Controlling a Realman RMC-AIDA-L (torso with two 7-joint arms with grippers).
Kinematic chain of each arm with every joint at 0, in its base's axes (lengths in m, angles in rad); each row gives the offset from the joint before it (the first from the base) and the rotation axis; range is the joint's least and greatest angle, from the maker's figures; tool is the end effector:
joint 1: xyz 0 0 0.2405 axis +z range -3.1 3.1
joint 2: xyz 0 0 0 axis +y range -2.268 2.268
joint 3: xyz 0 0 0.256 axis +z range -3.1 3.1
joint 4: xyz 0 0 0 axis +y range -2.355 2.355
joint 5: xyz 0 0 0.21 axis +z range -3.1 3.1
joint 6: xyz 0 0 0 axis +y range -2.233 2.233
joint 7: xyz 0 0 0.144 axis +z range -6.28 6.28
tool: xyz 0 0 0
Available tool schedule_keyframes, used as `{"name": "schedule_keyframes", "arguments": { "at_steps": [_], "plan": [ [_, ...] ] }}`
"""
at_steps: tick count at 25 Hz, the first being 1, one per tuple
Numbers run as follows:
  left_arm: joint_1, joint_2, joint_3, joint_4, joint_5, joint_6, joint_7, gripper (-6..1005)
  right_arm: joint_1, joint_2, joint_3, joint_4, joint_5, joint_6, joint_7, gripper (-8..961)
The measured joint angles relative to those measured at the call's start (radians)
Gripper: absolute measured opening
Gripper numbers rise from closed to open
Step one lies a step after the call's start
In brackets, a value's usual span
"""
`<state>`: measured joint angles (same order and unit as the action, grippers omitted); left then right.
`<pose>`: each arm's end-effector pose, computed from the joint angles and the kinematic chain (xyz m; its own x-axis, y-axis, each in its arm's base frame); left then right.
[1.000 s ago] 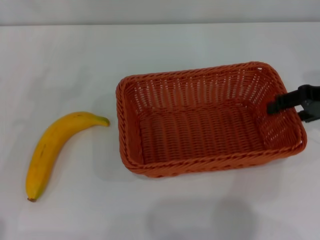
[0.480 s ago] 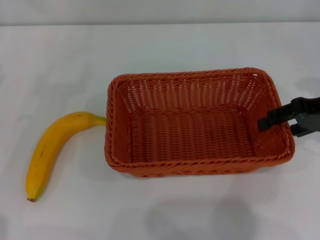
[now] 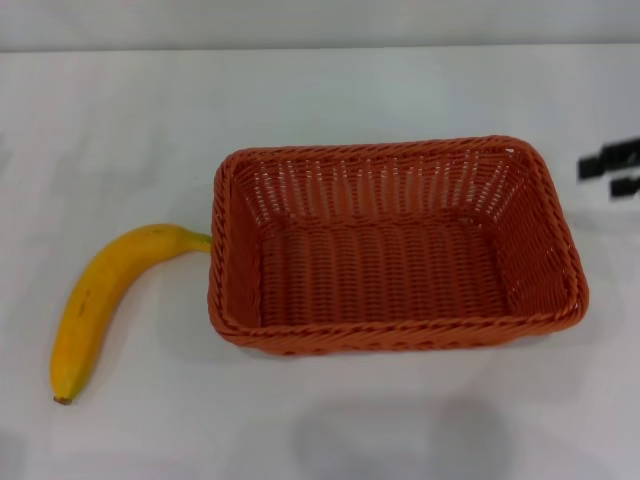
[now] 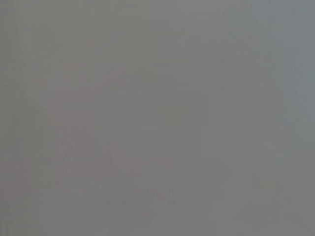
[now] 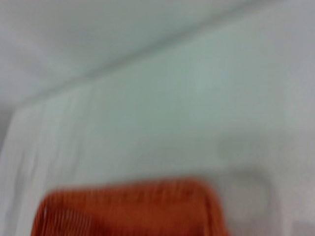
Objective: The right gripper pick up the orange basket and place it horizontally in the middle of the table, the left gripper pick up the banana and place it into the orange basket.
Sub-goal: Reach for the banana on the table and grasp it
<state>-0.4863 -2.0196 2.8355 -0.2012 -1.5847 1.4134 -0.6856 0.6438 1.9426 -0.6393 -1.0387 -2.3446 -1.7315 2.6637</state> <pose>-0.3627 0.3286 0.1109 0.4971 -0.3014 0.8137 0.8481 -0.0291 -0.5290 0.2448 0.3683 0.1082 0.2021 -0.9231 -0.3271 -0.9792 -0.1970 -0.0492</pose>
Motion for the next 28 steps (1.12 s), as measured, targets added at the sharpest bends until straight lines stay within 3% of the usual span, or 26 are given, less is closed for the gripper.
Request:
{"name": "schedule_keyframes", "arguments": {
  "at_steps": [3, 6, 10, 13, 21, 24, 28],
  "plan": [
    [0.007, -0.004, 0.005, -0.036, 0.029, 0.006, -0.066, 859, -0.006, -0.004, 0.090, 0.002, 0.033, 0.057, -0.103, 686],
    [-0.008, -0.006, 0.008, -0.151, 0.169, 0.020, -0.244, 859, -0.034, -0.004, 0.146, 0.006, 0.104, 0.130, -0.224, 686],
    [-0.065, -0.006, 0.008, -0.355, 0.395, 0.034, -0.523, 859, -0.082, 0.001, 0.160, 0.016, 0.219, 0.251, -0.396, 686],
    [-0.132, 0.005, 0.009, -0.526, 0.580, 0.067, -0.771, 858, -0.120, 0.018, 0.161, 0.036, 0.336, 0.352, -0.583, 686],
    [-0.299, 0.116, 0.012, -0.774, 0.991, 0.313, -1.191, 858, -0.165, 0.030, 0.162, 0.110, 0.482, 0.471, -0.853, 686],
    [-0.397, 0.154, 0.012, -0.847, 1.228, 0.393, -1.276, 858, -0.171, 0.030, 0.163, 0.123, 0.486, 0.495, -0.905, 686],
    [-0.526, 0.199, 0.013, -0.856, 1.566, 0.464, -1.300, 858, -0.176, 0.031, 0.163, 0.132, 0.488, 0.516, -0.951, 686]
  ]
}}
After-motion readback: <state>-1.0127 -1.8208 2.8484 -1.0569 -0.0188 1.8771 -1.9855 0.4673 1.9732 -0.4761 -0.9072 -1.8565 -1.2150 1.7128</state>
